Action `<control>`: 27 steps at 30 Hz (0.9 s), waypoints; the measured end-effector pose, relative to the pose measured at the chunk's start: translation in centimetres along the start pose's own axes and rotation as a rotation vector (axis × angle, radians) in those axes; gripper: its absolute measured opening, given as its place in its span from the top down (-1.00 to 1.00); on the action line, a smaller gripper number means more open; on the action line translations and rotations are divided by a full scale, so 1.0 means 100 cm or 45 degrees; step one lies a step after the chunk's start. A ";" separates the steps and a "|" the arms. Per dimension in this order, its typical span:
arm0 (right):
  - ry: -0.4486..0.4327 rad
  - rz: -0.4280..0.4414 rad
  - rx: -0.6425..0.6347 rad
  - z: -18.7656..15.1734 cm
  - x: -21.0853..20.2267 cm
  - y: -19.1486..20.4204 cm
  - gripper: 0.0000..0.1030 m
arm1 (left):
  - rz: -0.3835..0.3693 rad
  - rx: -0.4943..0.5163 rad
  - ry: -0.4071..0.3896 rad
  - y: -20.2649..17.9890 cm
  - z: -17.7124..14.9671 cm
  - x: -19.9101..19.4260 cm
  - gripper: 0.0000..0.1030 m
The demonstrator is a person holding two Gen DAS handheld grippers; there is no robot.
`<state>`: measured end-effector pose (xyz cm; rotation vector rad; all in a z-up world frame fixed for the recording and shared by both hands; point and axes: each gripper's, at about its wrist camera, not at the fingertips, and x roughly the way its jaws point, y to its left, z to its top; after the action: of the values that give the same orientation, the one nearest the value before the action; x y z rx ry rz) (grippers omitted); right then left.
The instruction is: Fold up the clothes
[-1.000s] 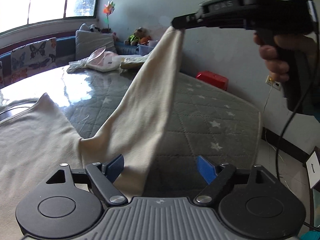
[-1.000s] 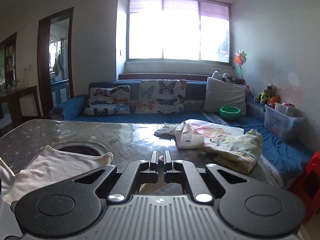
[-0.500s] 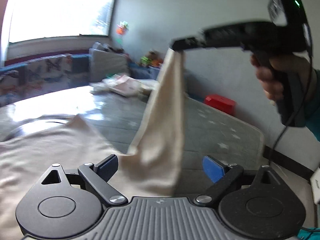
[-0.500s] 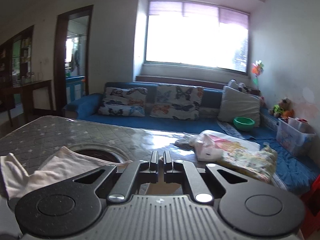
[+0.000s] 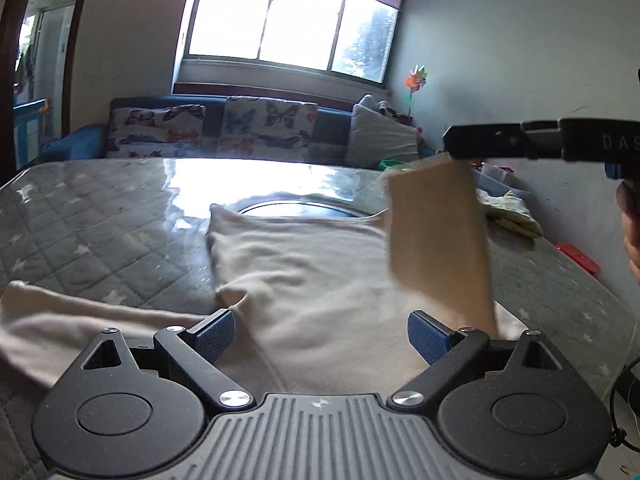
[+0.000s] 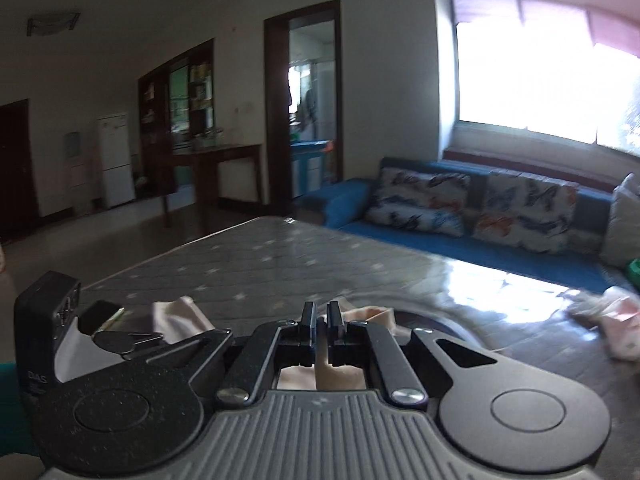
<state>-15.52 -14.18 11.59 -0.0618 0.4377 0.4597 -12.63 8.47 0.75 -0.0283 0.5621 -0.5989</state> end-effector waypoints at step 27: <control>0.385 -0.160 0.001 -0.096 0.021 -0.087 0.59 | -0.031 0.199 0.138 -0.009 0.003 0.045 -0.22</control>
<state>-13.79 -22.58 1.65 -0.1588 0.7266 0.3268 -9.91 5.21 -0.98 0.1461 0.6193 -0.6694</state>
